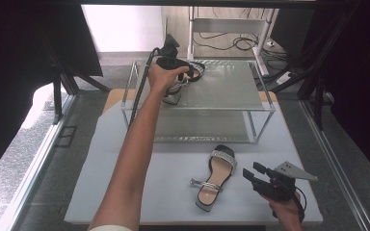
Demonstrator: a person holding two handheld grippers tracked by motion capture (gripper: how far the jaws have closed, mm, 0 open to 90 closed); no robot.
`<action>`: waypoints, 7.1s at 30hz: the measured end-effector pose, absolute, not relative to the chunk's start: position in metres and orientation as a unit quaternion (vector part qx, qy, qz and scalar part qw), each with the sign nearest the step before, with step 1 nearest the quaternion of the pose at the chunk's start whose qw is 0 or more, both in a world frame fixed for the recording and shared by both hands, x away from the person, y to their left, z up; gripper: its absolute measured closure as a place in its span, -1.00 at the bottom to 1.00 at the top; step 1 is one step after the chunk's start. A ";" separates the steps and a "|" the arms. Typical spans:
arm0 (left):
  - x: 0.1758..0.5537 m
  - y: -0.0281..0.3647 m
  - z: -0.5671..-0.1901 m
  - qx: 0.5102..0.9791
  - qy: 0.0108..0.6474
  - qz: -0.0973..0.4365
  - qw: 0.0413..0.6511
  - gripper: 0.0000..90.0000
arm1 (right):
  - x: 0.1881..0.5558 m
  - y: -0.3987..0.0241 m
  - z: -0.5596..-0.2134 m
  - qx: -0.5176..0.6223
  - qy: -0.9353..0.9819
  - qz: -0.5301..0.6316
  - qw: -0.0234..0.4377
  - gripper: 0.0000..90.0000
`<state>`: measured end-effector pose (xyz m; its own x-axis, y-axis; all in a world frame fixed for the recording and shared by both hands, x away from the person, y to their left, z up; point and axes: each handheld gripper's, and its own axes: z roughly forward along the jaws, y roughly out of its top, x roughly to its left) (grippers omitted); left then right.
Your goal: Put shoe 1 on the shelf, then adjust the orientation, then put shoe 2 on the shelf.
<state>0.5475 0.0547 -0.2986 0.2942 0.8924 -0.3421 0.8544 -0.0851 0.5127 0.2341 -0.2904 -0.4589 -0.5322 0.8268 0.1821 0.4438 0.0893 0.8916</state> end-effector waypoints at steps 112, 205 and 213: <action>0.276 0.172 -0.478 0.821 0.430 0.012 0.375 -0.26 | 0.177 -0.234 -0.479 0.341 0.850 0.359 0.181 1.00; 0.267 0.176 -0.470 0.813 0.420 0.005 0.402 -0.26 | 0.288 -0.260 -0.388 0.406 0.848 0.340 -0.033 -0.07; 0.267 0.179 -0.468 0.807 0.427 0.010 0.407 -0.25 | 0.295 -0.258 -0.362 0.396 0.838 0.373 -0.028 -0.06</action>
